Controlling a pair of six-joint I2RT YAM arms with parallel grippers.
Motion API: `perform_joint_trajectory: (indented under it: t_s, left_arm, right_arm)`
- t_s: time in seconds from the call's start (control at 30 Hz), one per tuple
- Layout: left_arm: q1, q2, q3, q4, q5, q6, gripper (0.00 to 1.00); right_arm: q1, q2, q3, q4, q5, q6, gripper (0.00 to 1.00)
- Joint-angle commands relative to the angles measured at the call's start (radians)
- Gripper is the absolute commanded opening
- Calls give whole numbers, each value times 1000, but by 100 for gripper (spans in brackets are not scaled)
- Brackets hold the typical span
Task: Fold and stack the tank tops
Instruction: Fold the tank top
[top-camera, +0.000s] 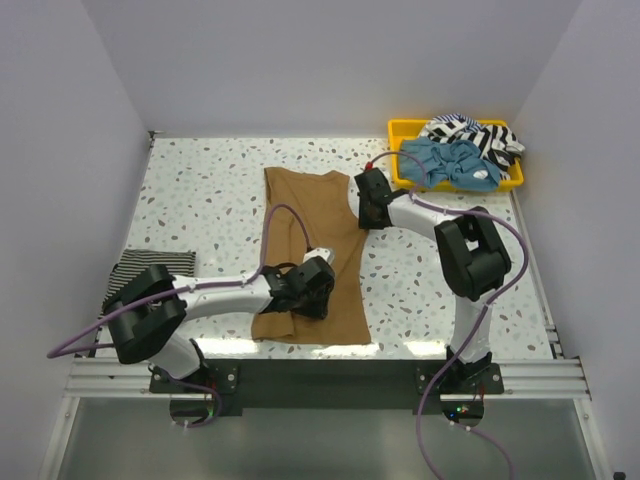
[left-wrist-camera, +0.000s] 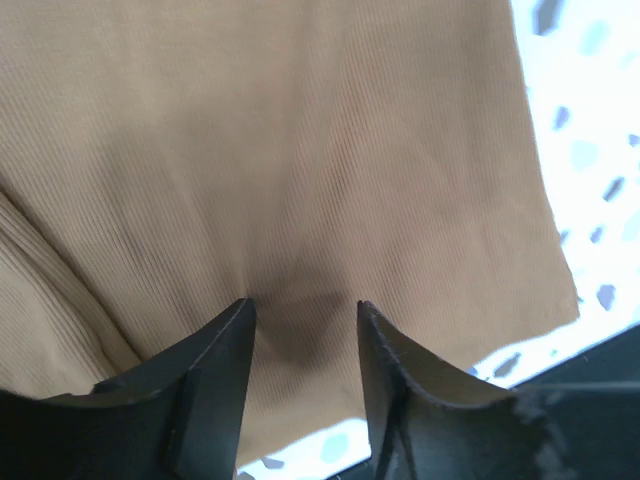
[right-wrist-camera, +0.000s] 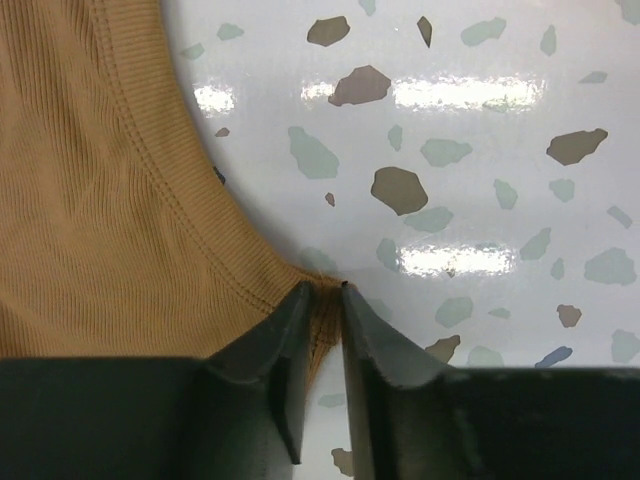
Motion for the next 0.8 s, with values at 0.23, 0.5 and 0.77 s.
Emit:
perform_joint_trajectory:
  t_s: [0.23,0.5,0.77]
  left_arm:
    - [-236,45,195,-48,-74,-89,56]
    - [-325,221,361,-60,-223,-209,49]
    - [-371,388,485,-116,-260,-214,52]
  right_arm:
    - [-47,-184,-15,53,-82,-36,57]
    - [-215,-391,-77,-53,-122,55,55]
    - [-263,-486,-123,-70,-157,44,55]
